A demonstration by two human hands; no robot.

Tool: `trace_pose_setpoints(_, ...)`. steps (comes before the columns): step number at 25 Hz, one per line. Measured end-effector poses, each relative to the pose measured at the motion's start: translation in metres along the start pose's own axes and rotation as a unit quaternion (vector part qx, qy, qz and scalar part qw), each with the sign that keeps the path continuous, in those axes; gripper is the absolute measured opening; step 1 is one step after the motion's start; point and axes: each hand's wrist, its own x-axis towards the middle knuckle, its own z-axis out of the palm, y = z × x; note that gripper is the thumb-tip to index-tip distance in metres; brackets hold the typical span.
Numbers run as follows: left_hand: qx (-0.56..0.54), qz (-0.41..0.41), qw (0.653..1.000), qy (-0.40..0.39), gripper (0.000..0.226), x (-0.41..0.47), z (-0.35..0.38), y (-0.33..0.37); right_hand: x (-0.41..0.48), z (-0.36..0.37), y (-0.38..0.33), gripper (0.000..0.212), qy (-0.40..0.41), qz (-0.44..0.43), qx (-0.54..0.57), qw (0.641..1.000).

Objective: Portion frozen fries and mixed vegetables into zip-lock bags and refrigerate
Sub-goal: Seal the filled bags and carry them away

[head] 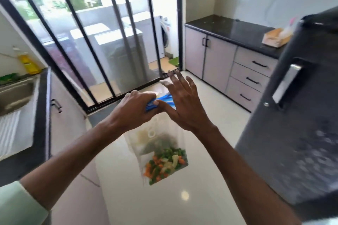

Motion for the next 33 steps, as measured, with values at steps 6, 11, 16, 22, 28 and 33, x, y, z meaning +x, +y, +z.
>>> trace_pose_setpoints(6, -0.068, 0.105, 0.992, -0.012, 0.046, 0.069, 0.052, 0.035, -0.030, -0.045, 0.064, 0.072, 0.004, 0.111, -0.071, 0.991)
trace_pose_setpoints(11, -0.124, 0.198, 0.972, -0.041, 0.051, 0.126, 0.102, 0.055, -0.053, -0.070, 0.104, 0.075, 0.019, 0.213, -0.121, 0.969)
trace_pose_setpoints(16, -0.176, 0.273, 0.943, -0.070, 0.037, 0.180, 0.136, 0.072, -0.059, -0.082, 0.136, 0.067, 0.065, 0.276, -0.161, 0.945)
trace_pose_setpoints(22, -0.200, 0.359, 0.907, -0.095, 0.025, 0.247, 0.173, 0.089, -0.062, -0.088, 0.180, 0.062, 0.094, 0.331, -0.236, 0.909)
trace_pose_setpoints(28, -0.191, 0.391, 0.893, -0.119, 0.036, 0.313, 0.221, 0.102, -0.060, -0.083, 0.237, 0.072, 0.110, 0.388, -0.236, 0.884)
trace_pose_setpoints(33, -0.174, 0.406, 0.886, -0.137, 0.037, 0.367, 0.258, 0.129, -0.050, -0.091, 0.300, 0.075, 0.170, 0.429, -0.186, 0.867)
